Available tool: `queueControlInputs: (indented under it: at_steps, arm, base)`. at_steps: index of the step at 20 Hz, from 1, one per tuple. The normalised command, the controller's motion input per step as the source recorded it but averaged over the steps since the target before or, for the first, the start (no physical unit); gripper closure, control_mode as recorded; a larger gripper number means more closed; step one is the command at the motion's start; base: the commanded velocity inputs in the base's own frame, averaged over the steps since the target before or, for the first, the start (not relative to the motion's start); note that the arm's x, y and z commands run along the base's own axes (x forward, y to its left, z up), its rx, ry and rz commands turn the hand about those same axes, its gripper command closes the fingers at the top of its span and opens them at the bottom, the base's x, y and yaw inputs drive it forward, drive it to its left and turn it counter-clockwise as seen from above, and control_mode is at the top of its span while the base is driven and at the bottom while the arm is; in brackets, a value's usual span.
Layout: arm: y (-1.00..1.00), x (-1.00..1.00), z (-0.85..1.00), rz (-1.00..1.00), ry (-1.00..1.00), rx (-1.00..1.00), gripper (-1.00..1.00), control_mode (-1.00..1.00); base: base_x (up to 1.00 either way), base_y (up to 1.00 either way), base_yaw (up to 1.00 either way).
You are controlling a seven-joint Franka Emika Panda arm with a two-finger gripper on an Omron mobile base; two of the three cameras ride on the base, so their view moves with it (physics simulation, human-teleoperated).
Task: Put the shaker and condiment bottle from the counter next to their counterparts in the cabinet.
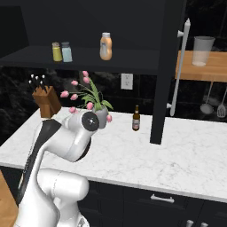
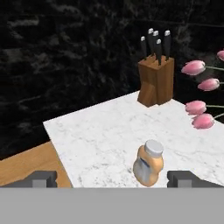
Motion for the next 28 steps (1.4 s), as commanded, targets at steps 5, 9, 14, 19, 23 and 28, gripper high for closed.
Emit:
queueControlInputs:
  at_steps: [5, 9, 14, 19, 23, 28]
  arm:
    - [-0.12, 0.34, -0.62, 0.24, -0.25, -0.01, -1.00, -1.00]
    - [-0.11, 0.10, -0.21, 0.21, -0.06, 0.00, -1.00, -1.00]
    - [0.00, 0.30, -0.19, 0.11, 0.00, 0.00, -1.00, -1.00]
    - [0.00, 0.30, -0.11, 0.06, 0.00, 0.00, -1.00, -1.00]
    - [0.00, 0.18, -0.16, 0.09, 0.00, 0.00, -1.00, -1.00]
    - [0.00, 0.21, -0.26, 0.14, 0.01, 0.00, -1.00, -1.00]
  base:
    - [0.00, 0.00, 0.00]
    - [0.00, 0.00, 0.00]
    - [0.00, 0.00, 0.00]
    - [0.00, 0.00, 0.00]
    - [0.00, 0.00, 0.00]
    - [0.00, 0.00, 0.00]
